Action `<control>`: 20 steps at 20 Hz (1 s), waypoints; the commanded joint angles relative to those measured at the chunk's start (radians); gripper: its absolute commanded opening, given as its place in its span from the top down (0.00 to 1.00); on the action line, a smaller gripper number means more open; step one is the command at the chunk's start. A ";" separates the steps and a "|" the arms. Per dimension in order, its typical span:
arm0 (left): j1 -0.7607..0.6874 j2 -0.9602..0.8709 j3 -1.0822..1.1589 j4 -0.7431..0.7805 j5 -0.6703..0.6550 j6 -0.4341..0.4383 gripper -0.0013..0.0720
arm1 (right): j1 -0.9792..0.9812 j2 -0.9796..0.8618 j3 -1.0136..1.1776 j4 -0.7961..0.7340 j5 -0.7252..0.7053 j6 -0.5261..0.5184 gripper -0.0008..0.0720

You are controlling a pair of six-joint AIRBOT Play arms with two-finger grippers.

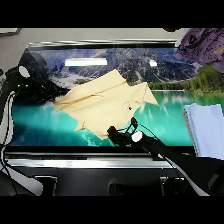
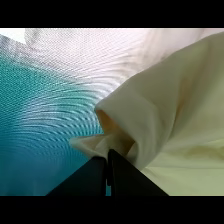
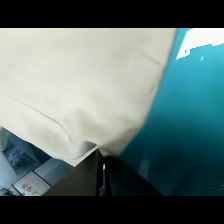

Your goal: Fold the clothes and pants, and hang the long-sleeved shirts on hangers.

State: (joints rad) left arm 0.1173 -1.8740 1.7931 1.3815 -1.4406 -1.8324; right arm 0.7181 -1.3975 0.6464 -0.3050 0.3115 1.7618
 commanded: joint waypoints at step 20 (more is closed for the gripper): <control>0.002 0.768 0.270 0.083 0.228 0.090 0.96 | -0.801 0.518 1.117 -0.608 0.643 -0.166 0.96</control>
State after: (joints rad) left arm 0.1181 -1.2945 2.0766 1.4059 -1.2812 -1.7069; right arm -0.0280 -0.9321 1.5528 -0.7513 0.8028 1.5700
